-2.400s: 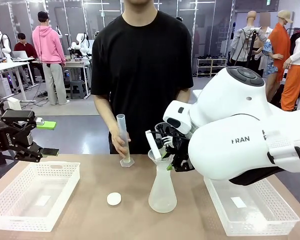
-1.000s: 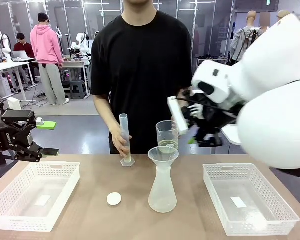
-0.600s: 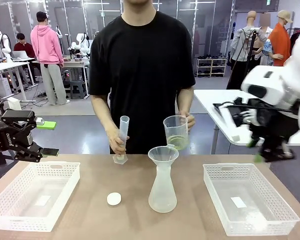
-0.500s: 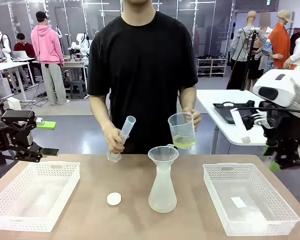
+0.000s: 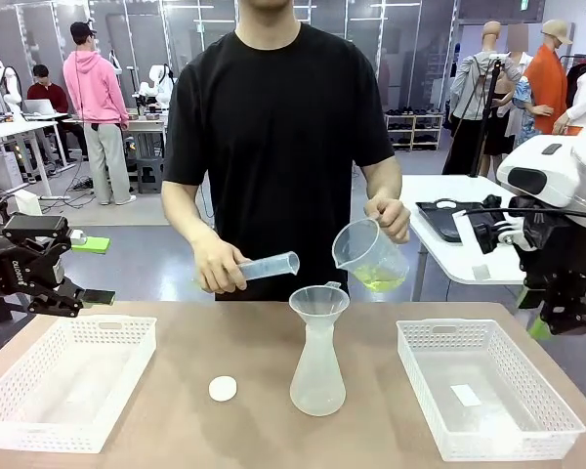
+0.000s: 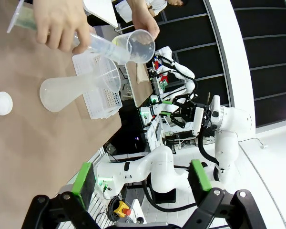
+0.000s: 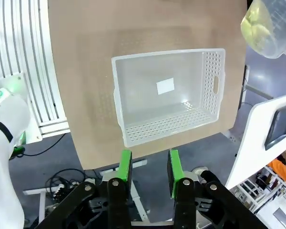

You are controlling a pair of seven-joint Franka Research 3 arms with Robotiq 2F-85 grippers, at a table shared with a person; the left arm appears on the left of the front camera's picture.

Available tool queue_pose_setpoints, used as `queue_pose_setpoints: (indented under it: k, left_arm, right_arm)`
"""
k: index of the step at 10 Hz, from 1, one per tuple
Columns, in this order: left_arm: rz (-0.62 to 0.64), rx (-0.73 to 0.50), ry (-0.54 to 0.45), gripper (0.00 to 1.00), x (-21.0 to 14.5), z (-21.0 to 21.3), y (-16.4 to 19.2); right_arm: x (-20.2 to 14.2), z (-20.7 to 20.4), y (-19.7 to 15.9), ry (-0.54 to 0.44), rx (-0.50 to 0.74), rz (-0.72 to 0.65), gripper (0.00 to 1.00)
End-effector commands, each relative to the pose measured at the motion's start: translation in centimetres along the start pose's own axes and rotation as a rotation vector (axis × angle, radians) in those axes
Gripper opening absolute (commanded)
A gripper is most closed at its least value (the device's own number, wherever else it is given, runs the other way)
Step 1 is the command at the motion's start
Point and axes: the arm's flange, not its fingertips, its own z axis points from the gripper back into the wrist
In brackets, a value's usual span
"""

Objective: Prepare the solutions needed for the experiment.
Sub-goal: Once the solution is in the Big flask , pick up the Plastic Funnel and place it back into the right Organizing basket.

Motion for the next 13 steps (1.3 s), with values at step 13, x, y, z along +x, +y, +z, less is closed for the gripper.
queue_pose_setpoints:
  k: [13]
  left_arm:
    - [0.002, -0.027, -0.01, 1.0, 0.2, -0.2, -0.2]
  right_arm:
    - [-5.3, -13.2, 3.4, -0.862, 1.398, -1.316, 0.4]
